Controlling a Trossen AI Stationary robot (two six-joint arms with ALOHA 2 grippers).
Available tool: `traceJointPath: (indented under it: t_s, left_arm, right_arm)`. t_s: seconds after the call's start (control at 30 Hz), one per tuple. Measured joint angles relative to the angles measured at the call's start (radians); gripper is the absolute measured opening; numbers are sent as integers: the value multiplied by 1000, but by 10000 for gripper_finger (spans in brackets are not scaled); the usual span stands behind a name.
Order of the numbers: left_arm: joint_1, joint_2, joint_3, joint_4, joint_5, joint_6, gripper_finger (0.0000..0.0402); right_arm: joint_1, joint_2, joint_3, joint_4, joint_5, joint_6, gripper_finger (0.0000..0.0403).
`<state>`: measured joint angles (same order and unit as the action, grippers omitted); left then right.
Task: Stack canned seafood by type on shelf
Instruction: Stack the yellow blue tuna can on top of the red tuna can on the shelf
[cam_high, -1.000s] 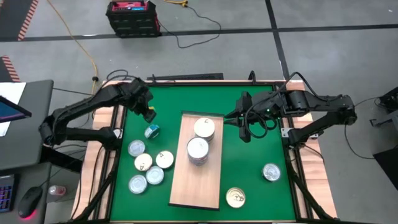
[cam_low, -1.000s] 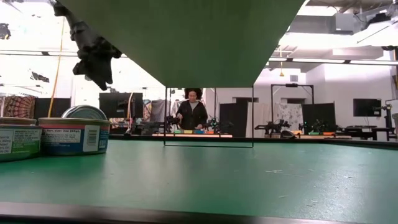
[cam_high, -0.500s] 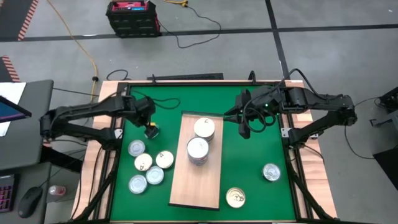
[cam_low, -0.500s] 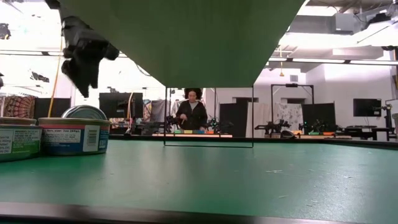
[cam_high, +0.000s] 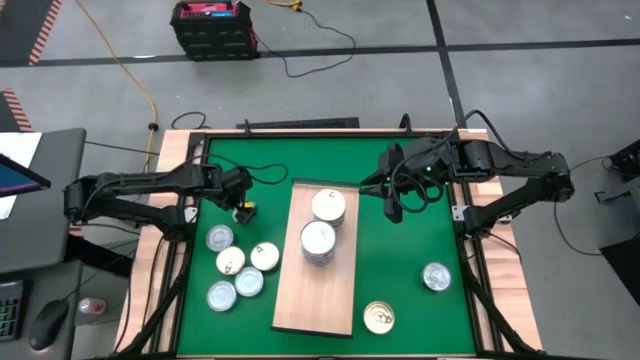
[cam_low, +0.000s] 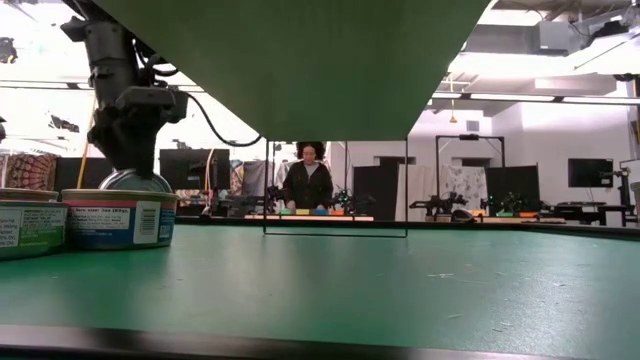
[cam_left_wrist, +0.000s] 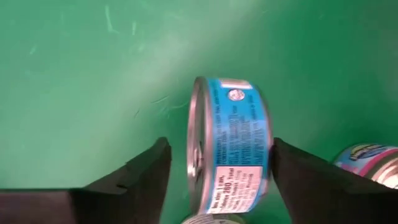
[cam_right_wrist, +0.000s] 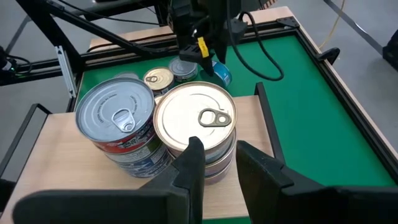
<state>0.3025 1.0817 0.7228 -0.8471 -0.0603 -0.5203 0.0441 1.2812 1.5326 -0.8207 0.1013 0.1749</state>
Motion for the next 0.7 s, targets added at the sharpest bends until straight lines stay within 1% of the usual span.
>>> traceJointPath:
  t_s: [0.23,0.33,0.43,0.53,0.63,0.7]
  left_arm:
    - [0,-4,-32,0,21,10,134]
    - [0,-34,-4,-8,-2,34,131]
    - [0,-97,62,3,-61,80,131]
    - [-13,-162,139,13,-106,159,131]
    - [-58,-209,216,81,-91,279,131]
    - [-112,-217,264,119,-77,360,131]
  right_arm:
    - [0,0,0,0,0,-8,118]
    - [0,0,0,-3,-1,-8,118]
    - [0,0,0,-19,-1,-8,118]
    - [0,0,0,-41,-1,-3,118]
    - [-7,0,0,-47,-1,-3,118]
    - [-10,0,0,-52,-1,-3,118]
